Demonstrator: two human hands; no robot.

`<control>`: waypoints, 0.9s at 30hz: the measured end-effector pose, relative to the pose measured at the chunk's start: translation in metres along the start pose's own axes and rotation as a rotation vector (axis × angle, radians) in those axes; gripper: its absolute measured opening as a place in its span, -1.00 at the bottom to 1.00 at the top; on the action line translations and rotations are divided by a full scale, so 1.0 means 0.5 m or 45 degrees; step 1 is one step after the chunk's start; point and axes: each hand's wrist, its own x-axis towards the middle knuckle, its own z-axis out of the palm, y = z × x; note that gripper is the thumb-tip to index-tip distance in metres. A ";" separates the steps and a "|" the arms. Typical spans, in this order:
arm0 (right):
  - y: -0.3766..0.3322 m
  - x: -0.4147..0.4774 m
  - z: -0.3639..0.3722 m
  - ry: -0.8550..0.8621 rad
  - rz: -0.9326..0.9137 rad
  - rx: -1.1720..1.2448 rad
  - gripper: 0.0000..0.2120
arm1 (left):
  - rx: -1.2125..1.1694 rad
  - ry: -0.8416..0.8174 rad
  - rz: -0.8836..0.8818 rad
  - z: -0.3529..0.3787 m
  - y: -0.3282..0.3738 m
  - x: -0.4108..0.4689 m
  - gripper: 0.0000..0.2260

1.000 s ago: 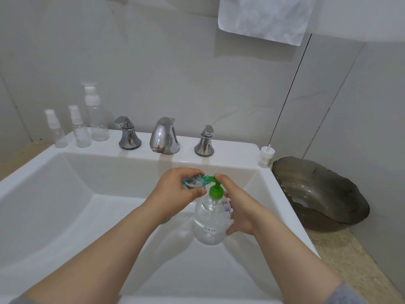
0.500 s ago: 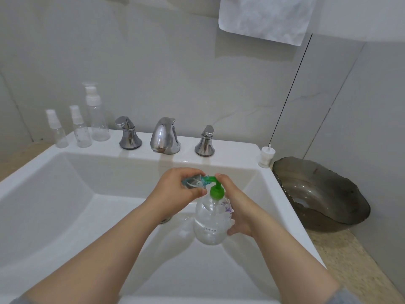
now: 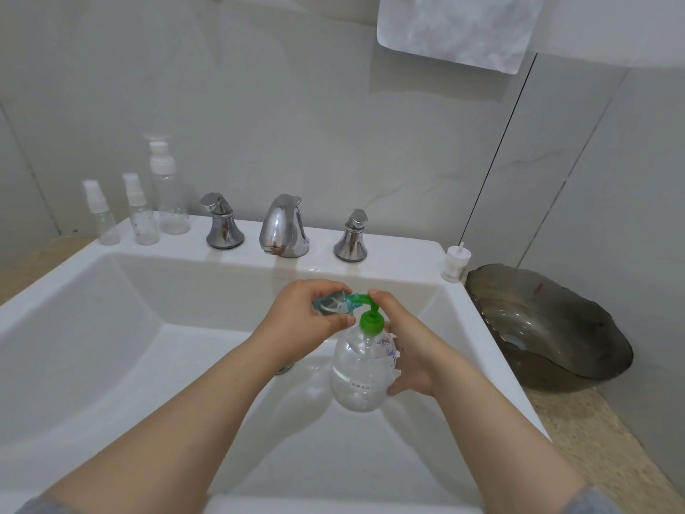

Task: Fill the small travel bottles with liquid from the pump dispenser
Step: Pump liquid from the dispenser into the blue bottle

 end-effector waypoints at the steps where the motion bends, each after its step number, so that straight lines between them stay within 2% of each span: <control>1: 0.001 0.001 0.000 -0.001 -0.008 -0.012 -0.34 | -0.006 -0.001 0.000 0.001 0.000 -0.001 -0.74; 7: 0.003 -0.003 -0.004 -0.004 -0.067 -0.017 -0.54 | 0.019 -0.031 -0.029 0.005 -0.008 -0.002 -0.74; 12: 0.008 -0.010 -0.001 0.010 -0.063 -0.063 -0.39 | 0.019 -0.036 -0.030 0.006 -0.008 -0.003 -0.73; 14: 0.009 -0.011 0.002 0.019 -0.063 -0.078 -0.40 | -0.002 -0.036 -0.028 0.004 -0.007 -0.002 -0.73; 19: 0.002 -0.014 0.001 0.002 -0.016 -0.061 -0.27 | -0.042 -0.009 -0.015 0.001 -0.005 0.002 -0.74; 27: -0.001 -0.015 -0.004 -0.006 0.000 -0.053 -0.43 | -0.004 -0.002 -0.024 0.000 -0.006 0.004 -0.75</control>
